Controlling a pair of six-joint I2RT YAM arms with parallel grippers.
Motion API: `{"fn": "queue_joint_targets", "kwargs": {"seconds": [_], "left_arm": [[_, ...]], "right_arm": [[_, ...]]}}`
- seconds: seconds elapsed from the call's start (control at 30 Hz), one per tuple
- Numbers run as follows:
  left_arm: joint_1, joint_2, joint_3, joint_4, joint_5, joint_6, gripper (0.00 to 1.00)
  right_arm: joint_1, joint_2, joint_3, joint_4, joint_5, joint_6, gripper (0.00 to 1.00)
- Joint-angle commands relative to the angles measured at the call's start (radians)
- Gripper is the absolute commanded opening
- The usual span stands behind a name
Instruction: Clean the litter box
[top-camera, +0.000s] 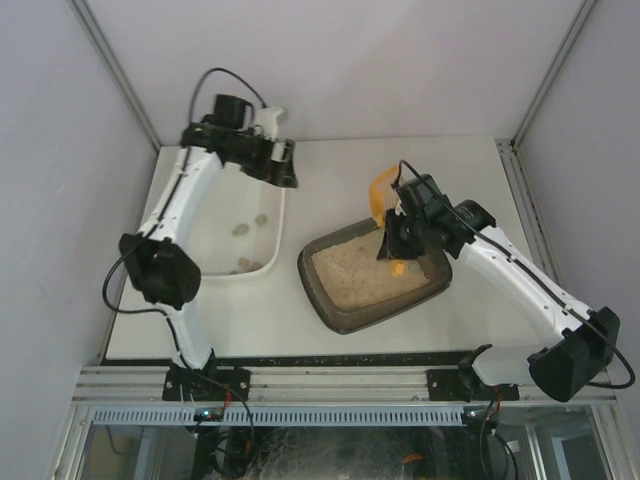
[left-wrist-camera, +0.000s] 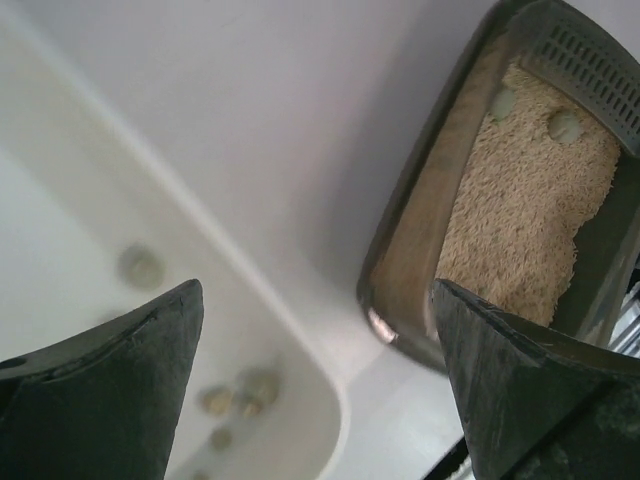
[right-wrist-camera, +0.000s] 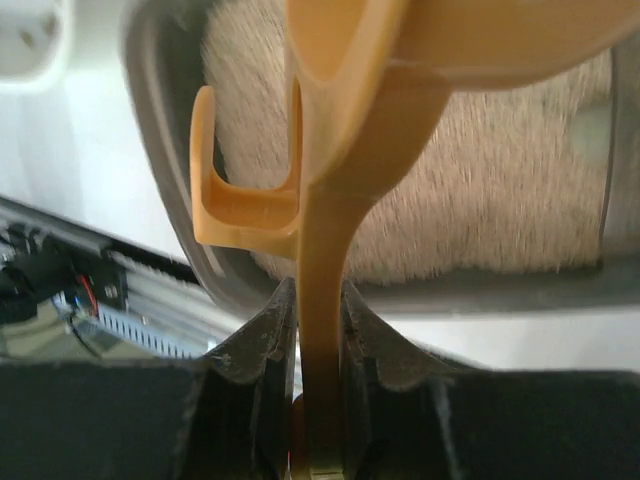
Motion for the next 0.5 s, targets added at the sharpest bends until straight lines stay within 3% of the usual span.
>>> {"fn": "queue_joint_targets", "kwargs": {"seconds": [0.0, 0.23, 0.4, 0.47], "left_arm": [[-0.171, 0.13, 0.055, 0.157, -0.038, -0.02, 1.0], [-0.4, 0.32, 0.124, 0.149, -0.097, 0.151, 1.0], [-0.47, 0.434, 0.171, 0.201, -0.218, 0.168, 1.0], [-0.476, 0.484, 0.231, 0.182, -0.234, 0.151, 0.95]], "right_arm": [[-0.055, -0.158, -0.088, -0.121, -0.124, 0.081, 0.0], [-0.163, -0.409, -0.286, -0.092, -0.141, 0.194, 0.0], [-0.231, -0.522, -0.382, -0.083, -0.191, 0.226, 0.0], [-0.244, -0.536, -0.399, -0.086, -0.2, 0.227, 0.0]]}}
